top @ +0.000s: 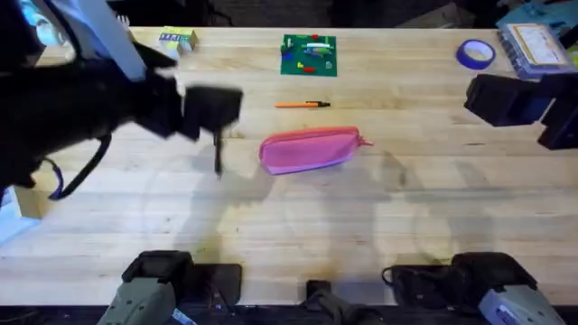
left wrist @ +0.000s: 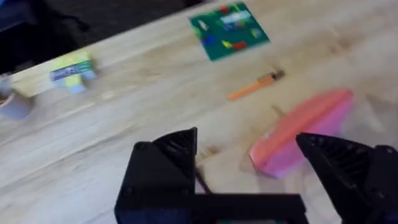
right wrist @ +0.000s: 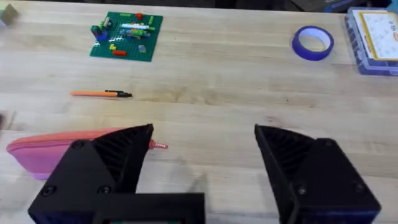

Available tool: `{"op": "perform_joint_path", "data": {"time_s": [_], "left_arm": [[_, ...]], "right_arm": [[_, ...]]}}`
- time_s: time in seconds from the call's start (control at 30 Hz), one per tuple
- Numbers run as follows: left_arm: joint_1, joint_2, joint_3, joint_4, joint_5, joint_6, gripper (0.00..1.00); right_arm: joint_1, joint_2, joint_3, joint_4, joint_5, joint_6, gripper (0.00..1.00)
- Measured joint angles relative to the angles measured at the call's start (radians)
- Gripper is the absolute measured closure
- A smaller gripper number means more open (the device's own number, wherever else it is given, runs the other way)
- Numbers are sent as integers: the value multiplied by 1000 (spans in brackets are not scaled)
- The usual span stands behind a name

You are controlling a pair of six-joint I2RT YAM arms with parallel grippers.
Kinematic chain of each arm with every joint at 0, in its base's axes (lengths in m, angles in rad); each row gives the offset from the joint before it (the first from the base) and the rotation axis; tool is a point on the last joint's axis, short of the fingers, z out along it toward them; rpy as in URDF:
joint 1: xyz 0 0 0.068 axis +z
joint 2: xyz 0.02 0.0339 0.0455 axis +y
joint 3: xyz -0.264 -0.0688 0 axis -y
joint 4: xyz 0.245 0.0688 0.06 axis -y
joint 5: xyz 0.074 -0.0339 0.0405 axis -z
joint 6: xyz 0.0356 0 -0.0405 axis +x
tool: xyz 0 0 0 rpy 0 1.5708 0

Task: Unzip the bag, pick up the pens from the table one at a time and place them inside, then zip the bag closed.

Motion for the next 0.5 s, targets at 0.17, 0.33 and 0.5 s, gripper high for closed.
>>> {"op": "perform_joint_path", "data": {"time_s": [0.17,0.33,0.5], "left_arm": [[0,0,0,-174,125,281,8],[0,0,0,-260,171,546,8],[0,0,0,-260,187,662,8]], "right_arm": [[0,0,0,0,0,0,4],[0,0,0,0,0,0,4],[0,0,0,0,0,0,4]]}}
